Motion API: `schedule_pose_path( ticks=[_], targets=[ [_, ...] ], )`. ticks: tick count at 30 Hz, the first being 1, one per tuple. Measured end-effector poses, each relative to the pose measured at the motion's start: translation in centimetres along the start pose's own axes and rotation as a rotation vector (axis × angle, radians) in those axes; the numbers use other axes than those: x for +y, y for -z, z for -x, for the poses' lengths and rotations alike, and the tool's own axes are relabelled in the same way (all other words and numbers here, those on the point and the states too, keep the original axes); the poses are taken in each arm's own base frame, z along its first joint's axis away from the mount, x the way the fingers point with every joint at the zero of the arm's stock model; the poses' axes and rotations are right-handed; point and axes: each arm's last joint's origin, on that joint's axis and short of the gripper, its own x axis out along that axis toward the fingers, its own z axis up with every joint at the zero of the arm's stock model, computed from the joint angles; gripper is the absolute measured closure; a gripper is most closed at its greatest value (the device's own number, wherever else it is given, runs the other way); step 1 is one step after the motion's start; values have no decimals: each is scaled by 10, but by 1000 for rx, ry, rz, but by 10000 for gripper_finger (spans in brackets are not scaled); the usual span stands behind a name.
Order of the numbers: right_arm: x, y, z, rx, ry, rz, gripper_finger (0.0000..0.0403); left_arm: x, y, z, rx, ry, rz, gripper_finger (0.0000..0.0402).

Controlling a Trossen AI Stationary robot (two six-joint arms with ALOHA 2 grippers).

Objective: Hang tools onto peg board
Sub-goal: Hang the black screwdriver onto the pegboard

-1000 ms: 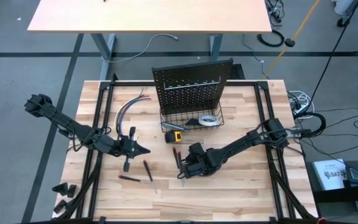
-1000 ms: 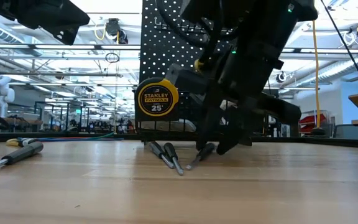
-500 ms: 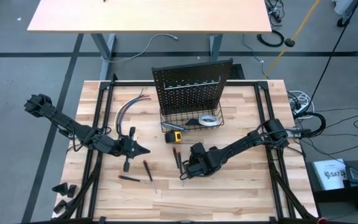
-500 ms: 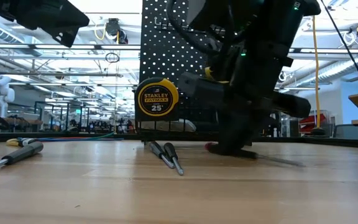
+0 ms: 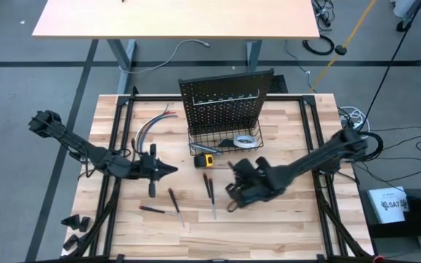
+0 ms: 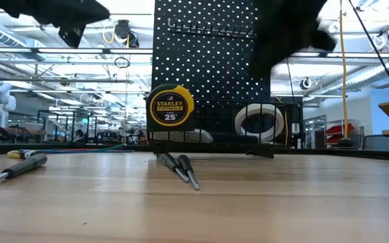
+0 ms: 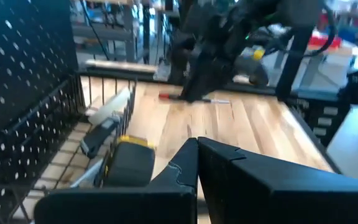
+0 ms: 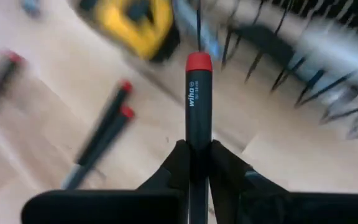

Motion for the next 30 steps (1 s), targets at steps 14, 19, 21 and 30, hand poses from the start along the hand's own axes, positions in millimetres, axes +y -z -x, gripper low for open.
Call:
schedule_pose_path(
  ticks=[14, 19, 21, 30],
  targets=[
    [-86, -26, 99, -674, 65, 54, 378, 28, -23, -9, -186, -152, -25, 393],
    [-126, -33, 95, -707, 102, -55, 378, 57, -26, -9, -185, -310, 62, 393],
    [-139, -34, 93, -639, 72, -86, 378, 64, -27, -6, -170, -242, 82, 393],
    [-123, -47, 81, -601, -425, 110, 378, 80, -36, 3, -183, -32, 89, 394]
  ],
)
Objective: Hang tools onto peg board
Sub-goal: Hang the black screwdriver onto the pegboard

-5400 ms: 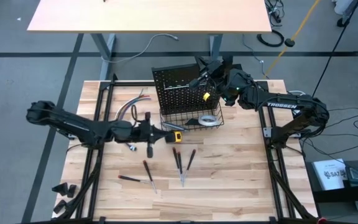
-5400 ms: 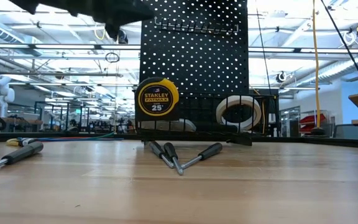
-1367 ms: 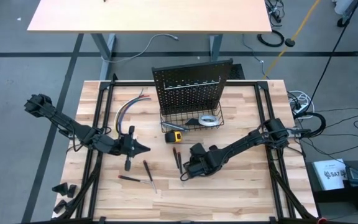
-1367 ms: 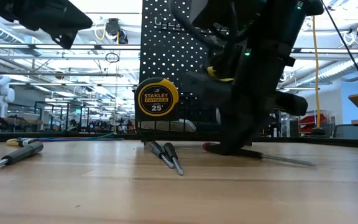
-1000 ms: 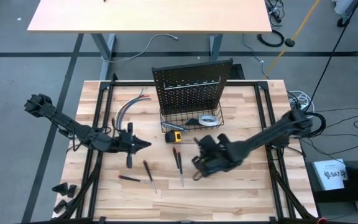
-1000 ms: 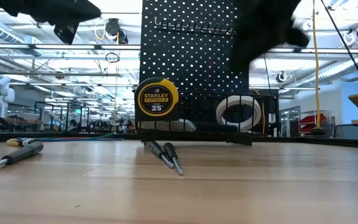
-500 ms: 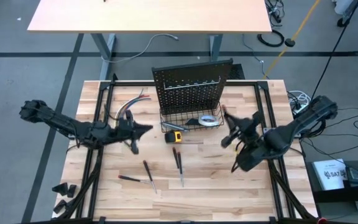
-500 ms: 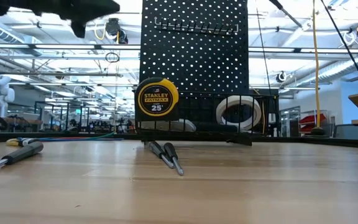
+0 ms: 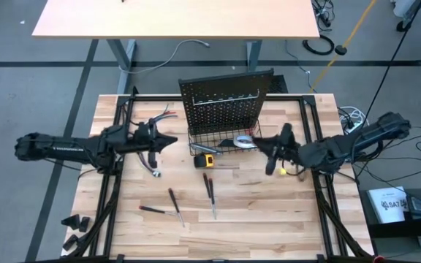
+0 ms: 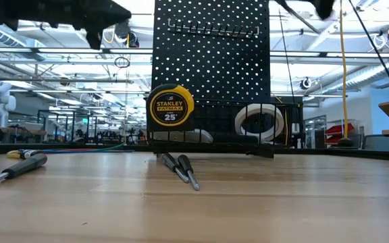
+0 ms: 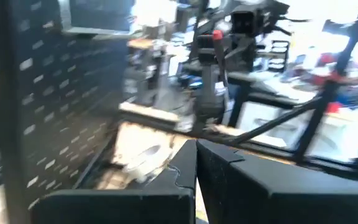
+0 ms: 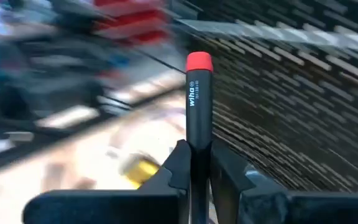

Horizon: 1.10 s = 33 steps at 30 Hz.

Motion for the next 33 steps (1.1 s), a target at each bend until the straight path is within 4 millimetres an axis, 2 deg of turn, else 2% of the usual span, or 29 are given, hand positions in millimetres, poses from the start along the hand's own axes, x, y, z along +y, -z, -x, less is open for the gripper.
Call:
schedule_pose_path(
  ticks=[2, 4, 10, 16, 25, 33],
  targets=[
    [2, -2, -5, -111, -129, 42, 378, 1, -3, 1, -18, 69, 3, 394],
    [-1, -3, -8, -226, -187, 64, 378, 2, -8, 2, -49, 124, 16, 394],
    [-19, 8, -15, -405, -170, 132, 378, 8, -23, 13, -157, 138, 47, 394],
    [-23, 12, -18, -408, -218, 184, 378, 11, -23, 22, -152, 111, 46, 394],
    [-21, 13, -17, -410, -216, 217, 378, 9, -6, 21, -131, 138, 10, 394],
    [-21, 13, -17, -410, -216, 214, 378, 2, -4, 21, -118, 202, -82, 394]
  ],
)
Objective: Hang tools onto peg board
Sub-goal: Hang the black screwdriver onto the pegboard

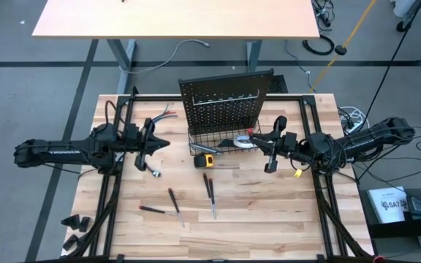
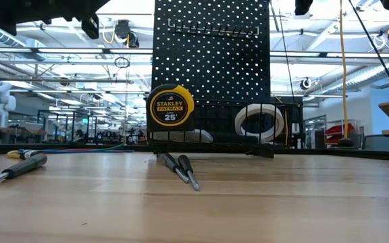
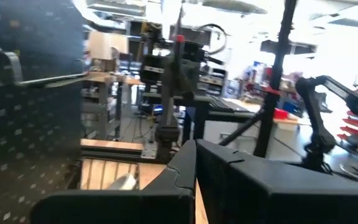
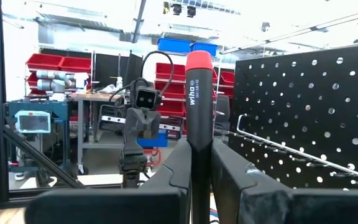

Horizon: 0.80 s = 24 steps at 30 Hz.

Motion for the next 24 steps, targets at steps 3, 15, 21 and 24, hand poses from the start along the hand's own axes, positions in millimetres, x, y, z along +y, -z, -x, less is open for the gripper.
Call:
schedule_pose_path(
  ticks=[3, 15, 21, 24],
  targets=[
    [0, 0, 0, 4, 0, -1, 378, -4, 2, 0, 22, 66, -25, 394],
    [-4, -4, 0, -23, 116, 1, 378, -7, 9, 0, 93, 115, -47, 394],
    [-9, -13, -2, -127, 217, 22, 378, -6, 12, -1, 116, 113, -44, 394],
    [-14, -12, -8, -177, 317, 26, 378, -6, 13, -3, 120, 112, -44, 394]
  ],
)
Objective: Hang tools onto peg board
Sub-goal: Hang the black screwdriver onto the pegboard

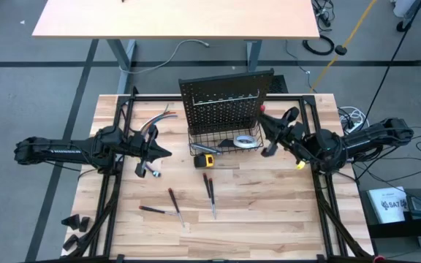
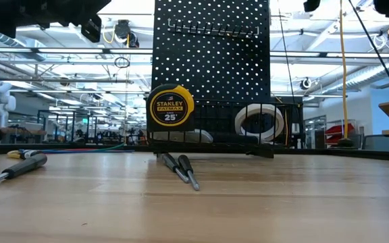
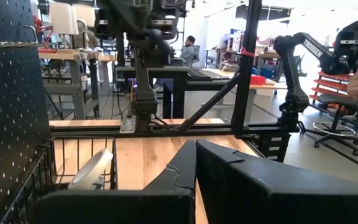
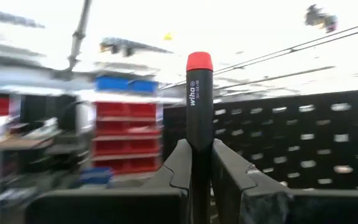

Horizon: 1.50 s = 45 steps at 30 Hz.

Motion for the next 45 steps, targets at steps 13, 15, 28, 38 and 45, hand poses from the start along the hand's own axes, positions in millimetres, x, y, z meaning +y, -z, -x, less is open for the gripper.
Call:
schedule_pose_path(
  ticks=[13, 15, 28, 38, 45],
  targets=[
    [-10, 33, -25, -89, 209, 121, 378, 1, 2, -4, 9, -2, 8, 394],
    [-12, 37, -28, -81, 219, 116, 378, 1, 2, -4, 9, -3, 6, 394],
    [-28, 48, -39, -91, 261, 74, 378, 1, 2, -4, 9, -4, 3, 394],
    [-28, 47, -57, -113, 277, 104, 378, 1, 2, -4, 11, -4, 3, 394],
    [-22, 59, -71, -72, 310, 197, 378, 1, 2, -4, 12, -4, 3, 394]
  ],
)
